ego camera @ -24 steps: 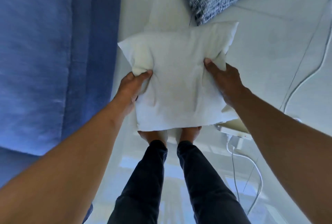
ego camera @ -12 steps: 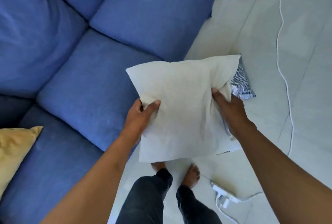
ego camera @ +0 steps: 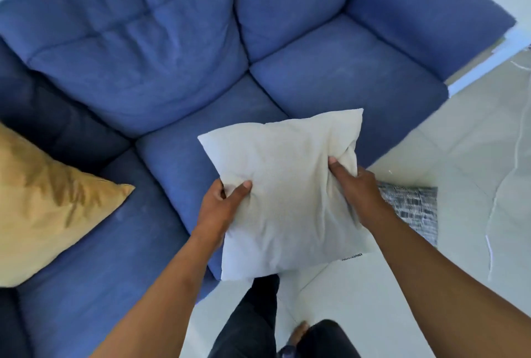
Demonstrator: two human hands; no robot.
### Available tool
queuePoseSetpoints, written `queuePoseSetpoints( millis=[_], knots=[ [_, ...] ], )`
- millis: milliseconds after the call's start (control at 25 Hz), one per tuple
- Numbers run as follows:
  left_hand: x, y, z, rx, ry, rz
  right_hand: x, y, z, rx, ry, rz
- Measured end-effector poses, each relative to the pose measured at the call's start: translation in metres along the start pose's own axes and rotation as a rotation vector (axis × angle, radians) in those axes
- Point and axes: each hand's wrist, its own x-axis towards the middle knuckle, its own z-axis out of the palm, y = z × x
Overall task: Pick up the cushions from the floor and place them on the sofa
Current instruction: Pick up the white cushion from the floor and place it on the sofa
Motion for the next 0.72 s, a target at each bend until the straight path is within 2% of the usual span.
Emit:
queuePoseSetpoints(
  millis=[320, 560, 720],
  knots=[
    [0.057, 0.057, -0.085, -0.137, 0.171, 0.011, 0.054, -0.105, 0.114, -0.129, -0.249, -0.062],
    [0.089, 0.076, -0.108, -0.192, 0.297, -0.038, 0.103, -0.159, 0.174, -0.189, -0.484, -0.085],
    [0.130, 0.096, -0.114, -0.159, 0.425, 0.002, 0.149, -0.189, 0.209, -0.259, -0.554, -0.146]
  ],
)
